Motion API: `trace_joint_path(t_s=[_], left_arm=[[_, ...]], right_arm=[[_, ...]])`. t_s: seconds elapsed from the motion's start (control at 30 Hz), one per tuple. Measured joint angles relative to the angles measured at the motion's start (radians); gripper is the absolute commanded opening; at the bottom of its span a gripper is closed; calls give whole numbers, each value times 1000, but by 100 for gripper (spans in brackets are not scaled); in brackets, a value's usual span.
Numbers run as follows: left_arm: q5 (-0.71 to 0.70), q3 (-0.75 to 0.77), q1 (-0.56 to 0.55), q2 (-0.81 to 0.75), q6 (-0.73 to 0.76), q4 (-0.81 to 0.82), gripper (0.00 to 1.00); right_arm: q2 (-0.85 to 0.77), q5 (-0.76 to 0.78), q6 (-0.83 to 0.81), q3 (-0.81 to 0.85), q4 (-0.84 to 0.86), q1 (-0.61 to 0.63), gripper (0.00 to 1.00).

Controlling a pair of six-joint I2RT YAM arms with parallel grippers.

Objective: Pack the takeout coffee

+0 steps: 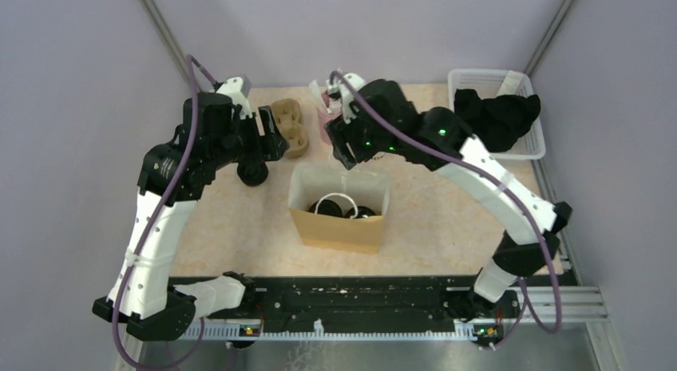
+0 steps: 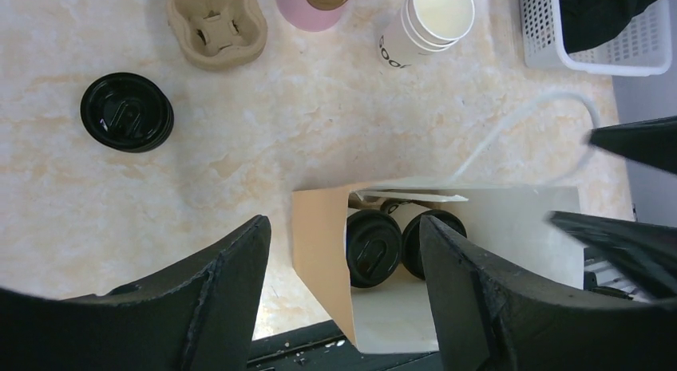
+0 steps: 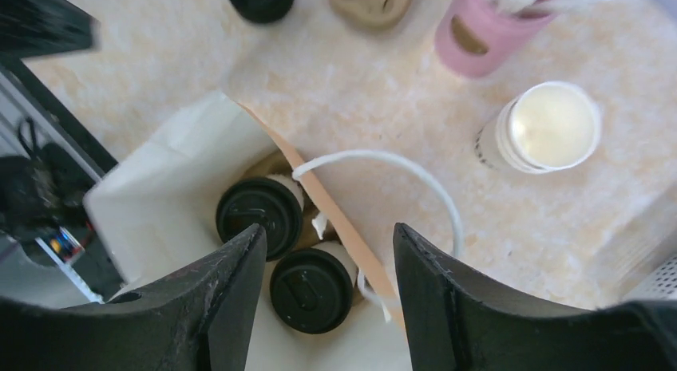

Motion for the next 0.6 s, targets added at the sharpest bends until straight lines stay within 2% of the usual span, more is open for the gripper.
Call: trace_joint_path(t_s=[0.13,0.3,0.4,0.6], left_arm=[[1,-9,0,11,1,5,75],[3,-14,0,28,0,10,75],[3,-16,0,30,0,12,75],[-6,-16,0,30,-4,8,76]], right_arm=[[-125,35,19,-12,100,-42,62],[-143,12,76,-14,265,-262,61],[-22,-28,92,16,370,-387,59],[293,-120,104,107,456,-462,54]])
